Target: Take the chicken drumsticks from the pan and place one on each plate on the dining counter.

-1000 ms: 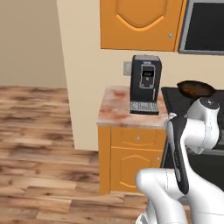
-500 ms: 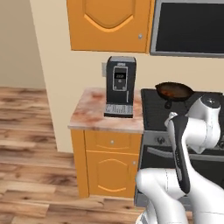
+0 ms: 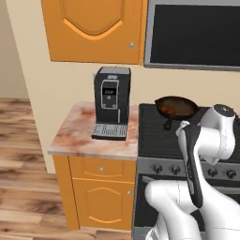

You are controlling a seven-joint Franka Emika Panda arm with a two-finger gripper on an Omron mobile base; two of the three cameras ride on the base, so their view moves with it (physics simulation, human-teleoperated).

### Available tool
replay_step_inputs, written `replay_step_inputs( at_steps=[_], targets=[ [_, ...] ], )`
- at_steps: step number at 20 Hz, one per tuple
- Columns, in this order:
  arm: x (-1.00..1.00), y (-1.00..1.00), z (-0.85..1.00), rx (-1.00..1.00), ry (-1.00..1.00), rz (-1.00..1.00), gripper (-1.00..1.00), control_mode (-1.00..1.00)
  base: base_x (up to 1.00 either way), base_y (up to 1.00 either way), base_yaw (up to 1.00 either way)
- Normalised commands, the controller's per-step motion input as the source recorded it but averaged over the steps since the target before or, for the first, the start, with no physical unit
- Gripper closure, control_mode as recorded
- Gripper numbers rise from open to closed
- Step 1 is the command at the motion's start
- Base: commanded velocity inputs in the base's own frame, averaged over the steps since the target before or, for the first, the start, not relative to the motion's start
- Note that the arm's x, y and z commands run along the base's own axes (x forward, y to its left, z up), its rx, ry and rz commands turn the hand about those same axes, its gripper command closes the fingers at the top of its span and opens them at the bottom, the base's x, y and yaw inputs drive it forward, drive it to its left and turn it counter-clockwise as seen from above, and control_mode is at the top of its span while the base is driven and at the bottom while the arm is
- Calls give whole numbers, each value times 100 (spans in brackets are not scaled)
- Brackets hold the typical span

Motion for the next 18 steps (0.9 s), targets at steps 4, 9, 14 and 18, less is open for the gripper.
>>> replay_step_inputs(
  at_steps=[4, 9, 14, 18],
  targets=[
    [0, 0, 0, 0, 0, 0, -100, 100, 20, -59, 0],
    [0, 0, 0, 0, 0, 0, -100, 100, 48, -49, 0],
    [0, 0, 0, 0, 0, 0, -100, 100, 37, -38, -1],
    [0, -25, -15, 0, -11, -5, -100, -100, 0, -9, -1]
  ],
)
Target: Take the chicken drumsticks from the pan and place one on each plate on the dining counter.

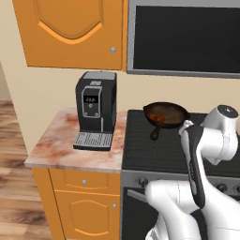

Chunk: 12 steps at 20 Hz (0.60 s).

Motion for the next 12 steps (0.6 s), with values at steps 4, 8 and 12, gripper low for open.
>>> replay_step_inputs(
  at_steps=[4, 8, 12],
  targets=[
    [37, -14, -20, -2, -13, -14, -100, -100, 0, 0, 0],
    [67, -12, -29, -4, -17, -13, -100, -100, 0, 0, 0],
    [65, -2, -7, -5, -14, -7, -100, -100, 0, 0, 0]
  ],
)
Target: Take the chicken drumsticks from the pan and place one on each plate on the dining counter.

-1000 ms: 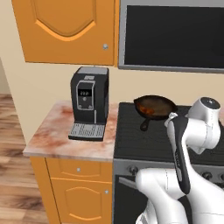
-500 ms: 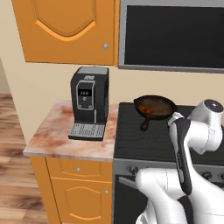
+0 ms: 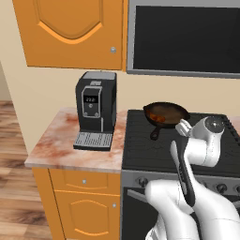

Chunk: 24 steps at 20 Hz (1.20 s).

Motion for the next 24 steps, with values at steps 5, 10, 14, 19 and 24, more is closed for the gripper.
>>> replay_step_inputs(
  at_steps=[5, 10, 14, 19, 24],
  targets=[
    [48, -2, 12, -5, -1, 0, -100, -100, 0, 0, 0],
    [41, 0, 30, -10, 4, 0, -100, -100, 0, 0, 0],
    [39, -7, 26, -7, 3, 0, -100, -100, 0, 0, 0],
    [45, -37, 2, 2, 0, 0, -100, -100, 0, 0, 0],
    [52, -41, 0, 14, 1, 0, -100, -100, 0, 0, 0]
  ],
)
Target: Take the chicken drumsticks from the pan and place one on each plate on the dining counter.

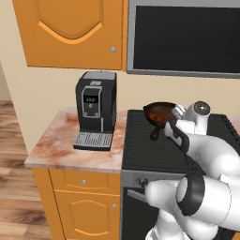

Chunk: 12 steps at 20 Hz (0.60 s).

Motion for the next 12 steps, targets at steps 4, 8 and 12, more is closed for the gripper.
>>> replay_step_inputs(
  at_steps=[4, 8, 12],
  targets=[
    [35, -12, 14, 8, 9, 1, -100, -100, 0, 0, 0],
    [26, -3, 22, 3, 11, 4, -100, -100, 0, 0, 0],
    [32, 0, 1, 0, 0, 3, -100, -100, 0, 0, 0]
  ],
)
